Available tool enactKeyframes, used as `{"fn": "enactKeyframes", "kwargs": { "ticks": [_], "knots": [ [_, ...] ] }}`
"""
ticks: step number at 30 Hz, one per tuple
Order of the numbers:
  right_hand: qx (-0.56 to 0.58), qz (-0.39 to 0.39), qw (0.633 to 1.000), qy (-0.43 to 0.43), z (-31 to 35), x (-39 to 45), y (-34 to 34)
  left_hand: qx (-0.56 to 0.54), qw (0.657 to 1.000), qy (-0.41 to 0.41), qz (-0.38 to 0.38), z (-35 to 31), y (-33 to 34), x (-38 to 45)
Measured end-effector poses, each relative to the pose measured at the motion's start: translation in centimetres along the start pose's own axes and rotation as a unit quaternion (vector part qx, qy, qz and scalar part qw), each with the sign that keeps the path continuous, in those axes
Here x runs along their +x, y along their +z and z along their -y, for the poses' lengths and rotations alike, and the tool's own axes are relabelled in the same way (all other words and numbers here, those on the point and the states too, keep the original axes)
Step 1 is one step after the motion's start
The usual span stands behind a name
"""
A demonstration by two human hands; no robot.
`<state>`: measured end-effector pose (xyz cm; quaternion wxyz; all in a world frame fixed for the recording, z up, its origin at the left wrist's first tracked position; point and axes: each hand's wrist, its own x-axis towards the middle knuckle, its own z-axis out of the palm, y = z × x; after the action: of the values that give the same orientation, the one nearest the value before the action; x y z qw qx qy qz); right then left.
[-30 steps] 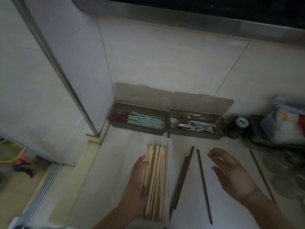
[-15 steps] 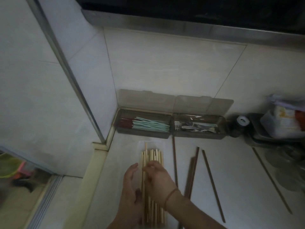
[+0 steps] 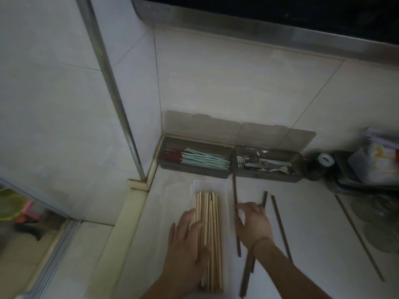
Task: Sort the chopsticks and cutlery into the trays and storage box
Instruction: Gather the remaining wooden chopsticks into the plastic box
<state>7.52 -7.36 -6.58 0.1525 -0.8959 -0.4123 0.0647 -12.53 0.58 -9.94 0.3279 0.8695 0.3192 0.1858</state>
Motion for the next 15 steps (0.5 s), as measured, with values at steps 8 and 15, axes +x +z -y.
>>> {"fn": "enactKeyframes", "kwargs": {
  "ticks": [8, 15],
  "knots": [
    [-0.208, 0.129, 0.970, -0.012, 1.5, 0.6, 1.7, 0.124, 0.980, -0.058, 0.141, 0.8, -3.5, -0.1],
    [-0.027, -0.031, 0.999, 0.035, 1.5, -1.1, -0.3, 0.158, 0.976, -0.054, 0.140, 0.5, -2.6, 0.2]
  ]
}}
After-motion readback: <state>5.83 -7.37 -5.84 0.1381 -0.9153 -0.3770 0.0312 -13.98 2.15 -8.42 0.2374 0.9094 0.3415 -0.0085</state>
